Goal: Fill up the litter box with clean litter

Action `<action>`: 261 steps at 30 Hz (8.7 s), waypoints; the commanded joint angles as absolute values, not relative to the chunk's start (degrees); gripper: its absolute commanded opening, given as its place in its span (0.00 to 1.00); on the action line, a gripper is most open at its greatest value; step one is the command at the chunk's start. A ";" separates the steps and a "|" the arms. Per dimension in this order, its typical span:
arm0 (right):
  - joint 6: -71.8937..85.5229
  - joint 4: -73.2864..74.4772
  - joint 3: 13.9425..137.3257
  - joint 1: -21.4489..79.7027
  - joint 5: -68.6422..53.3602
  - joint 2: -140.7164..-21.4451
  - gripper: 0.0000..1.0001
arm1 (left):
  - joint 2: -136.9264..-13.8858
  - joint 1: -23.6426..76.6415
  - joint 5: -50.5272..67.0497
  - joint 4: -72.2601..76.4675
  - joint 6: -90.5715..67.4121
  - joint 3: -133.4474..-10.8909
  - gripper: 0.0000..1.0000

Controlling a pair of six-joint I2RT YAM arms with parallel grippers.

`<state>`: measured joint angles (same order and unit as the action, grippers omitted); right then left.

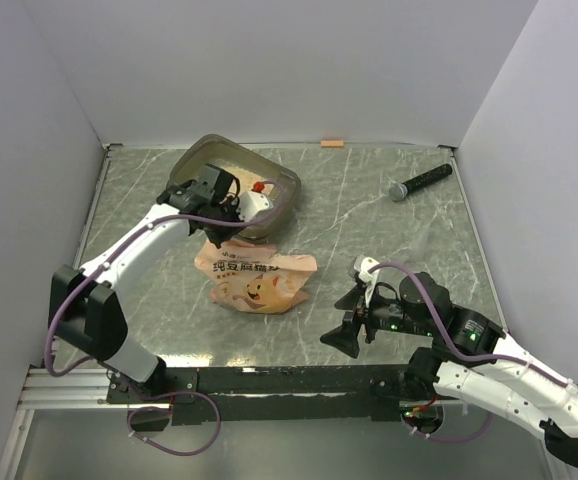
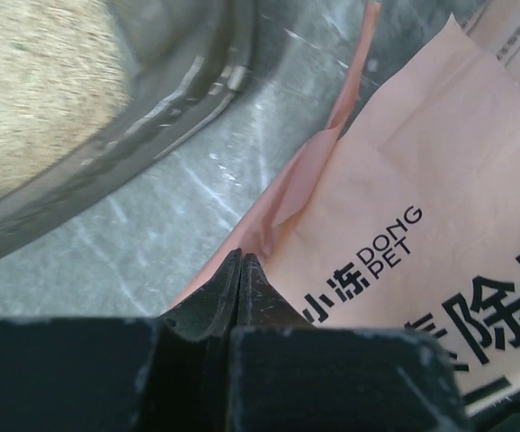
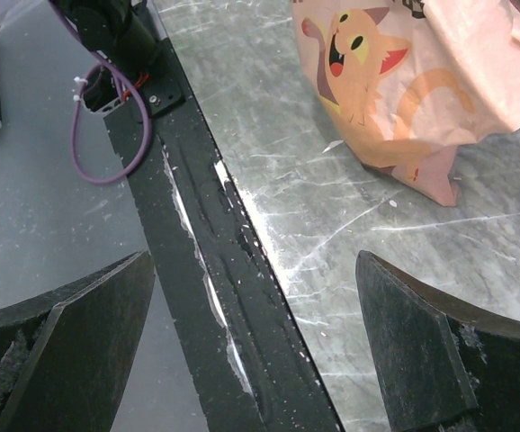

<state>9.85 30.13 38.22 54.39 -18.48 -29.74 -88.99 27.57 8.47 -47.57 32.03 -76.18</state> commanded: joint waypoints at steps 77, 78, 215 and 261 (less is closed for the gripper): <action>1.50 12.22 57.74 43.07 -13.88 -60.46 1.00 | -79.98 4.04 72.15 33.65 -49.04 -37.97 0.15; 0.89 12.13 57.83 42.89 -15.28 -60.82 0.99 | -79.63 4.04 72.51 34.36 -49.48 -37.71 0.15; -12.21 22.67 63.99 48.17 -17.66 -58.27 0.42 | -29.45 43.86 5.01 -24.97 6.50 -39.29 0.01; -15.82 28.21 74.01 49.92 -40.17 -87.10 0.00 | -28.04 44.82 5.98 -20.74 7.73 -38.93 0.01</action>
<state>-15.90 30.57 74.19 48.88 -39.75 -86.89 -27.29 44.71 7.20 -22.55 7.42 -36.18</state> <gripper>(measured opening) 0.007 0.059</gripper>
